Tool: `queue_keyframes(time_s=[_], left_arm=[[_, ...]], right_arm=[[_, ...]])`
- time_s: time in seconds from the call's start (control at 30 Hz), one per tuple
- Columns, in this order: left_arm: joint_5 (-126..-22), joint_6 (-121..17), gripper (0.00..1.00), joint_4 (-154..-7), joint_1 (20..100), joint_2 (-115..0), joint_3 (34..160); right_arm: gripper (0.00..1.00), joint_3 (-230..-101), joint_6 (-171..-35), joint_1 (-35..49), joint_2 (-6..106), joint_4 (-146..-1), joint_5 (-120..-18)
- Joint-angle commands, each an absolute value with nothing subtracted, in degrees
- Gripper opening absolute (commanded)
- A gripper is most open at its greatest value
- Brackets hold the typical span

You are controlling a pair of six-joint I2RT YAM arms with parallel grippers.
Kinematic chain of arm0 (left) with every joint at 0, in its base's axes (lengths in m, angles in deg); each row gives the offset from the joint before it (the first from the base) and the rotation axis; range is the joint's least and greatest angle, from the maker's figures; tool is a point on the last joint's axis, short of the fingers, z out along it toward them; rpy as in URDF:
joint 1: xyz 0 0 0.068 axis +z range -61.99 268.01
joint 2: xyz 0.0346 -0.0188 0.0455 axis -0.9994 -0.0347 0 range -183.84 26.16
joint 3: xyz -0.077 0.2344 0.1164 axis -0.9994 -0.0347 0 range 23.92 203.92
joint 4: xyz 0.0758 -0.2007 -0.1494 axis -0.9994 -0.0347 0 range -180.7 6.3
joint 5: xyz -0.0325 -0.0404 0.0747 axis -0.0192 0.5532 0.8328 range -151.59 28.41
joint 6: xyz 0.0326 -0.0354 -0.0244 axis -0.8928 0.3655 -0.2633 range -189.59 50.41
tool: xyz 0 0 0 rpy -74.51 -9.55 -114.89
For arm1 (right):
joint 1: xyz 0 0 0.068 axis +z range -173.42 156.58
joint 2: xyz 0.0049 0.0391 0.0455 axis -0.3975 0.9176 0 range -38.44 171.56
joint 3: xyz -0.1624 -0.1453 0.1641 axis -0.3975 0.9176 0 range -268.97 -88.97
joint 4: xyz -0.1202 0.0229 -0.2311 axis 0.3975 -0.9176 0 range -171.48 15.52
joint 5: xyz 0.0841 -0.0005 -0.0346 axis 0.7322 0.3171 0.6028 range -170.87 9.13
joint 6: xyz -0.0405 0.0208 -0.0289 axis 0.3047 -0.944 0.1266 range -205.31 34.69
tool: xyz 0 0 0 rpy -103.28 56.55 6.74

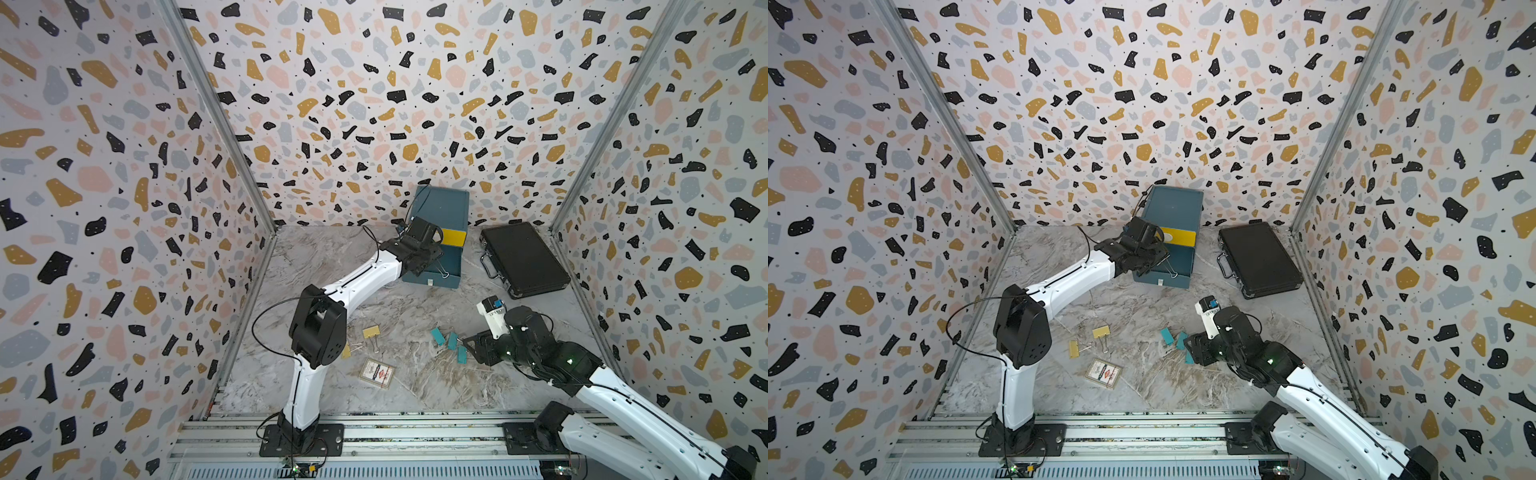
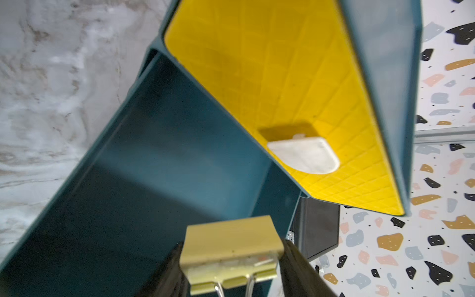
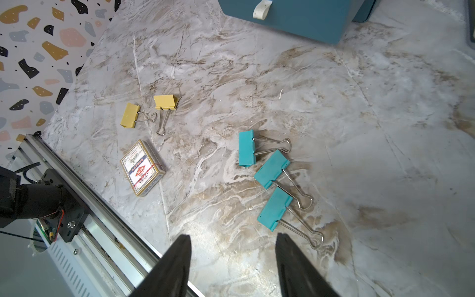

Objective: Put the binder clips in the drawer according to color
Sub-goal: Place the binder clip in the drawer.

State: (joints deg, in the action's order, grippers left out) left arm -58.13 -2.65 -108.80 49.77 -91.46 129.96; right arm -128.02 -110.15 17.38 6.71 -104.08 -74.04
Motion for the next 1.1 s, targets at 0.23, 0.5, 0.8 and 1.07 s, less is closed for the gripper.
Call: queue_keyframes(time_s=[0.23,0.5,0.8,1.07], left_arm=[[-54.9,-3.8,0.74,-107.0,50.8,-83.6,126.0],[-48.0,-6.6,0.78,-123.7,50.9,-71.3,116.1],[-49.3,-23.7,0.92,-126.5,50.9,-58.6,92.1],[-57.6,-27.0,0.95,-121.2,53.9,-61.8,82.1]], right_arm=[[0.59,-128.9,-110.1,17.6,5.0,-105.9,-73.8],[0.59,-128.4,-110.5,17.6,5.4,-104.9,-73.0],[0.59,-128.2,-111.0,17.6,6.9,-103.6,-71.0],[0.60,-127.3,-111.5,17.6,7.9,-101.6,-67.4]])
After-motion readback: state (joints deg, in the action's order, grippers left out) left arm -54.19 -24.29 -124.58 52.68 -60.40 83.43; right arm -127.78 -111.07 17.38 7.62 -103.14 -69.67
